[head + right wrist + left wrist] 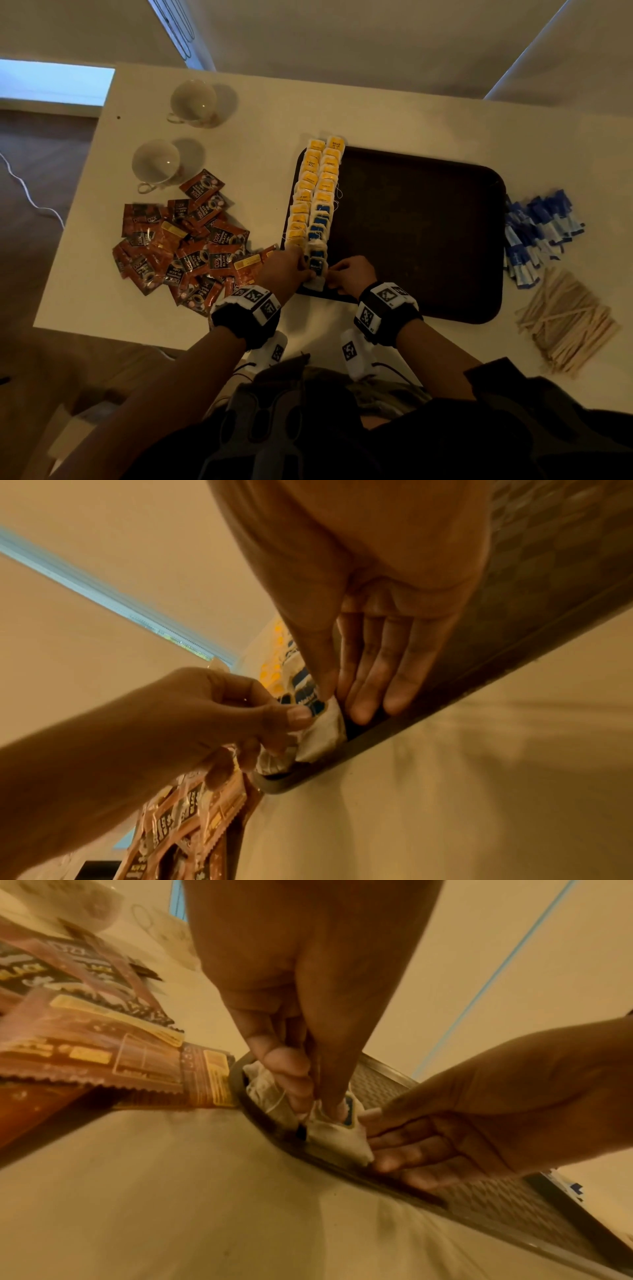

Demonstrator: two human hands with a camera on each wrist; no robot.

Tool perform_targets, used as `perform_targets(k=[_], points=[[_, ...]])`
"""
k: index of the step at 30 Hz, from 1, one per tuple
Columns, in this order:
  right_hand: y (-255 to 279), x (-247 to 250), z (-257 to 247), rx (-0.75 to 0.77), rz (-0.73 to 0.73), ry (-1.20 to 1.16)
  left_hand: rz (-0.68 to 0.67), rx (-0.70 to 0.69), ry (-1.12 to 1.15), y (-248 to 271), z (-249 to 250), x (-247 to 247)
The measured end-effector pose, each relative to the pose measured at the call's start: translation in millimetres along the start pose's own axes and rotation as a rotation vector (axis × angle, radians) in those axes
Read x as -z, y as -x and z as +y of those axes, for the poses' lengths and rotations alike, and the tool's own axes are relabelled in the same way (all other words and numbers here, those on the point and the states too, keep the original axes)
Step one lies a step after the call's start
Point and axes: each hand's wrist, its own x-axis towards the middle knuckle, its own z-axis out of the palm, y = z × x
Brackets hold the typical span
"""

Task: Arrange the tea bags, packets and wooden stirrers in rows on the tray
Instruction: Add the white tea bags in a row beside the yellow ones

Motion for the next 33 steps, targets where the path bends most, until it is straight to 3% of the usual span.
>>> perform_targets(k=[6, 8, 11, 13, 17, 33], points=[[-5, -5, -4, 0.020, 0.001, 0.130, 0.008, -0.094, -0.072, 10, -4, -4], [-6, -8, -5, 0.030, 0.016, 0.142, 0.068, -0.085, 0.073, 10, -7, -6], [-7, -9, -5, 0.050, 0.048, 0.141, 0.264, 0.016, 0.381, 6, -15, -3], [-8, -9, -5, 0.065, 0.070, 0.134, 0.333, 0.083, 0.453, 4, -20, 0], [-9, -10, -7, 0.082, 0.101, 0.112, 0.250, 0.135, 0.453, -3, -23, 2], [-3, -10, -7, 0.087, 0.111, 0.108, 0.241, 0.106, 0.472, 0, -24, -1]])
